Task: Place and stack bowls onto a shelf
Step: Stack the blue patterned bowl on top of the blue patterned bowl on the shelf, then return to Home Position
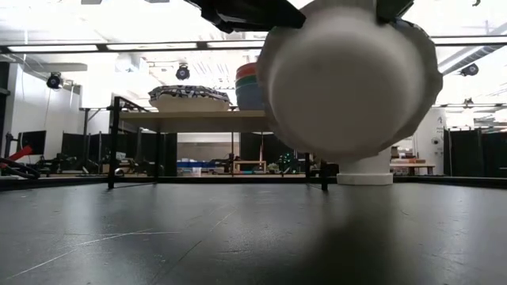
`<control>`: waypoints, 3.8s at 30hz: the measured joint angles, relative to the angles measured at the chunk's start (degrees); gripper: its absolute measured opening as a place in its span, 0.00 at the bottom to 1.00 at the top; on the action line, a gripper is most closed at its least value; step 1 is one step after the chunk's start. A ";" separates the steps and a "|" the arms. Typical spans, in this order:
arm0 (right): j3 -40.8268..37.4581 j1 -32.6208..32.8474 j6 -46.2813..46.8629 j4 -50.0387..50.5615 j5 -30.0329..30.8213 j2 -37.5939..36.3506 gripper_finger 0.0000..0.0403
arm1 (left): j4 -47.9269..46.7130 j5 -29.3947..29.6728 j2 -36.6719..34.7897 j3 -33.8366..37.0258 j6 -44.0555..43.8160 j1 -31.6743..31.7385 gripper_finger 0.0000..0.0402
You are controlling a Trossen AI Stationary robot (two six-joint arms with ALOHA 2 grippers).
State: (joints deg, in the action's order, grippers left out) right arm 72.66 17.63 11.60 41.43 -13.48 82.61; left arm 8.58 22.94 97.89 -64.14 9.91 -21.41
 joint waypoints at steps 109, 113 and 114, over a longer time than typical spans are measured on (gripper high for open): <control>-44.18 -10.30 -16.92 -36.23 4.56 -51.02 0.42 | -18.63 -3.65 -31.61 18.97 -12.86 8.02 0.23; -46.85 -12.22 -15.67 -35.15 4.07 -55.07 0.39 | -15.46 -3.54 -40.78 25.04 -12.06 9.52 0.15; -47.19 -12.45 -15.65 -34.25 4.01 -56.01 0.38 | -14.67 -3.63 -43.30 26.61 -12.00 9.73 0.13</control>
State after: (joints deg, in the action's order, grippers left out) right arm 25.47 5.18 -4.05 7.18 -9.47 26.60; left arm -6.08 19.31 54.58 -37.53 -2.09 -11.68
